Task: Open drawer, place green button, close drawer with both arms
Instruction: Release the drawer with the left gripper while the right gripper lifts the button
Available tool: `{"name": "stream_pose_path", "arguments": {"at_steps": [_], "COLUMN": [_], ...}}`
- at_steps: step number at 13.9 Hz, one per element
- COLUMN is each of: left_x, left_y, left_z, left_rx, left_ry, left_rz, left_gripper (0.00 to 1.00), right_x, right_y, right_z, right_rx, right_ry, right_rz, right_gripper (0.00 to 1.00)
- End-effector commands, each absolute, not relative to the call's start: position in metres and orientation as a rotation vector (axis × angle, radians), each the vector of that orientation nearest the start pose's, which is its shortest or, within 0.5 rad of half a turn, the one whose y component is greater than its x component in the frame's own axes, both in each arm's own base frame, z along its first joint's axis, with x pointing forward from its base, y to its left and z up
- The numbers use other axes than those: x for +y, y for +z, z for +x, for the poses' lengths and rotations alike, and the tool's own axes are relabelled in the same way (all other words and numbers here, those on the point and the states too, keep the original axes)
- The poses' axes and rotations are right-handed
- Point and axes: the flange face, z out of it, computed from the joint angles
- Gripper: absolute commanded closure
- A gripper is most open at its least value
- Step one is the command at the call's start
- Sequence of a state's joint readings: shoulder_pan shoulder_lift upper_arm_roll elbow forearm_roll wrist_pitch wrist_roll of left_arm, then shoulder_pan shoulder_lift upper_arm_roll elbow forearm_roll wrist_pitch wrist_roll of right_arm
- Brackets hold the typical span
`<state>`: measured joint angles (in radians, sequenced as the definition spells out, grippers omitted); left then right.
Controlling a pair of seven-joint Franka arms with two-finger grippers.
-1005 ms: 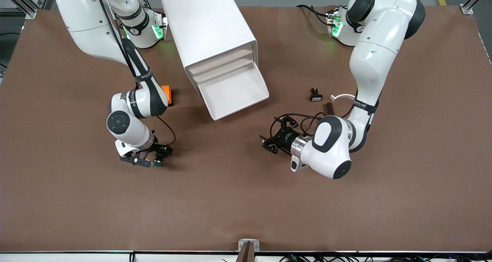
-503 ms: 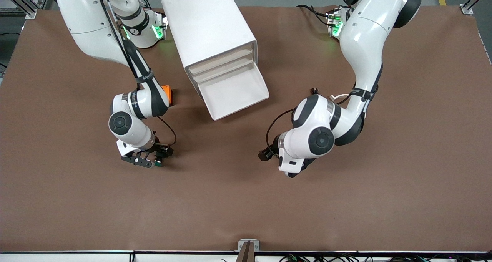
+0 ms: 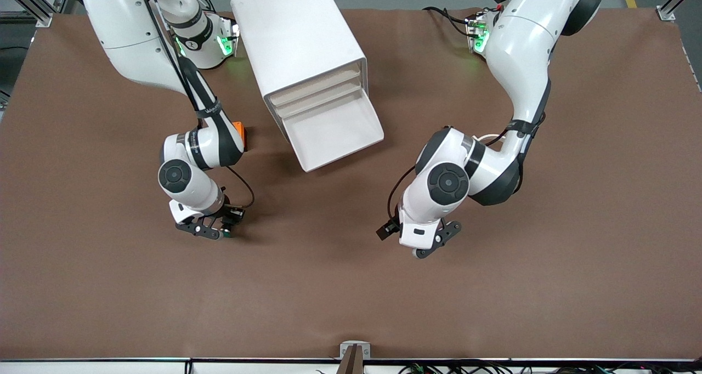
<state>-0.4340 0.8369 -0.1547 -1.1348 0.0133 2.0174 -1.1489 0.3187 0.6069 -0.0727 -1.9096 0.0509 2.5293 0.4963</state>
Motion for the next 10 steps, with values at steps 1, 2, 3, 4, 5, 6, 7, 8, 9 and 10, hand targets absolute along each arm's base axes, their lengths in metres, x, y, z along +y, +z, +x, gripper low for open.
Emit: {"name": "stream_pose_path", "arguments": {"at_steps": [1,2,3,4,5,6,7,8,9,10], "left_x": [-0.394,-0.393,-0.393,-0.392,-0.391,-0.391,-0.389,-0.391,-0.396,-0.396], "left_y": [0.311,0.309,0.307,0.304,0.301,0.299,0.298,0.298,0.299,0.297], "left_z": [0.653,0.651,0.651,0.649,0.647,0.644,0.643,0.641,0.638,0.638], "left_rx": [-0.966,-0.962,-0.959,-0.954,-0.949,-0.942,-0.939,-0.927,-0.922,-0.922], "left_ry": [0.012,0.022,0.029,0.045,0.065,0.086,0.104,0.122,0.139,0.141], "left_rz": [-3.06,-3.052,-3.045,-3.034,-3.019,-3.006,-2.991,-3.001,-3.011,-3.01], "left_gripper": [0.01,0.01,0.01,0.01,0.01,0.01,0.01,0.01,0.01,0.01], "right_x": [0.157,0.156,0.156,0.156,0.155,0.157,0.161,0.164,0.168,0.17], "right_y": [0.178,0.179,0.182,0.187,0.197,0.207,0.22,0.23,0.243,0.257], "right_z": [0.614,0.614,0.614,0.613,0.615,0.614,0.615,0.615,0.615,0.613], "right_rx": [0.448,0.451,0.453,0.459,0.478,0.516,0.552,0.579,0.615,0.651], "right_ry": [-0.036,-0.034,-0.028,-0.003,0.014,0.04,0.05,0.06,0.068,0.076], "right_rz": [-3.127,-3.127,-3.127,-3.131,-3.13,-3.128,-3.123,-3.119,-3.112,-3.105], "right_gripper": [0.96,0.97,0.97,0.97,0.97,0.97,0.97,0.98,0.99,1.0]}}
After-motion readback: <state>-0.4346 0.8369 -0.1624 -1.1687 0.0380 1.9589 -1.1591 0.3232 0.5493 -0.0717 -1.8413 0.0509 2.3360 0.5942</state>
